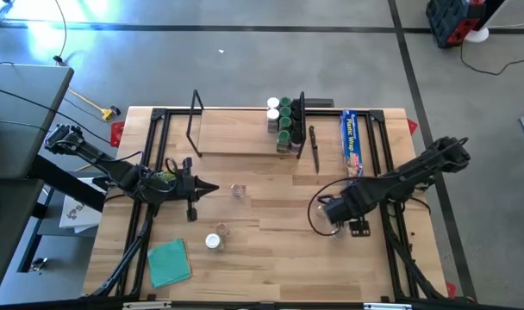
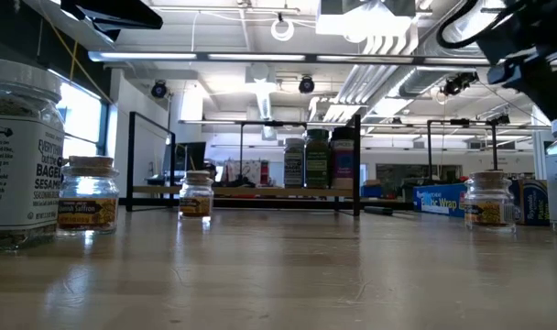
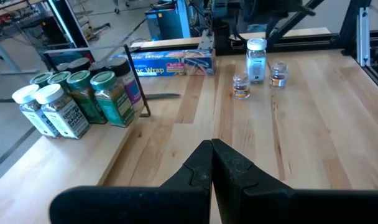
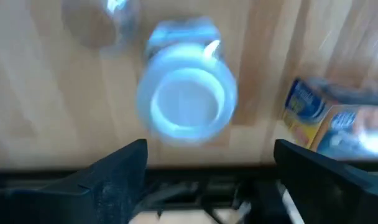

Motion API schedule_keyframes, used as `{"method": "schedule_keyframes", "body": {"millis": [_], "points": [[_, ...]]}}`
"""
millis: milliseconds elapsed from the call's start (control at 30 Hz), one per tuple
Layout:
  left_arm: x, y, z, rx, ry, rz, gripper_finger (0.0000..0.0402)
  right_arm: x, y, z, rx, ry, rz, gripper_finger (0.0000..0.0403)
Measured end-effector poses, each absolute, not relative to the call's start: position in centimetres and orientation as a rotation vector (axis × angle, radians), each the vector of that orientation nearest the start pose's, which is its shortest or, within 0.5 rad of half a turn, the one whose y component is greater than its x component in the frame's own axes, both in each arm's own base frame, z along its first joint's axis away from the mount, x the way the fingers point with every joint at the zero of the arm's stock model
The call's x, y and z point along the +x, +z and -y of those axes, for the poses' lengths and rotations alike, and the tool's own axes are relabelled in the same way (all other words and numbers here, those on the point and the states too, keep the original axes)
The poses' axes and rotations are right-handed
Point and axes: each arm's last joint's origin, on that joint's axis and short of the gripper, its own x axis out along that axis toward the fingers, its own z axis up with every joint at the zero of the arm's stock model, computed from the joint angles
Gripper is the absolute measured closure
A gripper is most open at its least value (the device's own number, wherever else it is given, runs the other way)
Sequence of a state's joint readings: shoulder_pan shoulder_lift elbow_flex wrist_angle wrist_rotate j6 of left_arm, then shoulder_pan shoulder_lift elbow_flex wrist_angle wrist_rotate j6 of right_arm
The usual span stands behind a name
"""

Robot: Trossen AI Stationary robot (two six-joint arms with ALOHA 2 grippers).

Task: Shelf spices
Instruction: Put the white seasoning bottle on the shelf aligned with the other white seasoning bottles

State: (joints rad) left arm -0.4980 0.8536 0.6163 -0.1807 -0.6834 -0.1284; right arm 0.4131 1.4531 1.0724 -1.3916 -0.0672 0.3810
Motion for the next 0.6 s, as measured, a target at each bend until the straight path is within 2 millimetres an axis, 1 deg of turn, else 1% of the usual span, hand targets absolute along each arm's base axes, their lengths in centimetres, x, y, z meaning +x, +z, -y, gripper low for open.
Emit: {"method": "schedule_keyframes", "body": {"millis": [100,200,333,467,600], "points": [[16.8,26.7,7.0,0.103,0.206,-0.331,0.0402,20.6,22.8,-9.0,-0.055,0.053,-1.72,0.0054],[16.8,26.8,7.1,0.098,0.205,-0.324,0.0401,20.6,22.2,-9.1,-0.076,0.104,-1.698,0.0054],[16.8,26.8,7.1,0.075,0.19,-0.324,0.0402,20.8,21.6,-9.4,-0.076,0.117,-1.663,0.006],[16.9,26.8,7.2,0.07,0.154,-0.33,0.0402,20.8,21.5,-9.7,-0.029,0.054,-1.642,0.0081],[16.9,26.8,7.2,0.072,0.163,-0.328,0.0402,20.7,21.5,-10.0,-0.002,0.014,-1.64,0.0118]]}}
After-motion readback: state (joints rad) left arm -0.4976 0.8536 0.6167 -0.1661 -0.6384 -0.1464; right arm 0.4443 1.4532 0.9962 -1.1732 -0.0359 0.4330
